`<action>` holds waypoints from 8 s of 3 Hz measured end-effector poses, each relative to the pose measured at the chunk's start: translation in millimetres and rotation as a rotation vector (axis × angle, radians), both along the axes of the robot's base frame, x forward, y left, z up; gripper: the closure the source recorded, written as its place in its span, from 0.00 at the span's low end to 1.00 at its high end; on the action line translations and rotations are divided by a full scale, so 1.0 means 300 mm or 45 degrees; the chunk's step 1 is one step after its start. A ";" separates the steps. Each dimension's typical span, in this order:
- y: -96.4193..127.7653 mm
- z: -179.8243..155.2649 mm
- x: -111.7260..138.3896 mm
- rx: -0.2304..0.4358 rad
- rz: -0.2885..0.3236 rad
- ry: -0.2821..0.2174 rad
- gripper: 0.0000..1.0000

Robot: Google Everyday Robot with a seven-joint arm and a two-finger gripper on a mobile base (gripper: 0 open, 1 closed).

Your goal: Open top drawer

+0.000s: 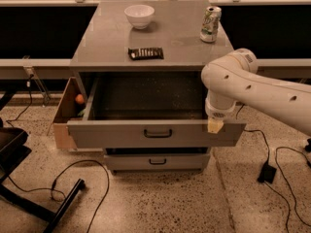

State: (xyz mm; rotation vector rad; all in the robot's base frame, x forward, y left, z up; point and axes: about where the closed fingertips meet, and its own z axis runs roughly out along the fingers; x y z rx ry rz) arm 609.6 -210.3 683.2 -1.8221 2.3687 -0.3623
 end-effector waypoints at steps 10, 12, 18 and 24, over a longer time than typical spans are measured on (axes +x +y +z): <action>-0.039 -0.050 -0.380 0.052 -0.077 0.243 0.56; -0.044 -0.011 -0.383 0.050 -0.080 0.243 1.00; -0.126 0.037 -0.516 -0.015 -0.196 0.263 0.50; -0.355 0.635 -0.535 0.057 -0.204 0.181 0.00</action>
Offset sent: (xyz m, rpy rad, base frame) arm -0.2828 -0.0505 0.0788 -0.1872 0.1107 -0.6150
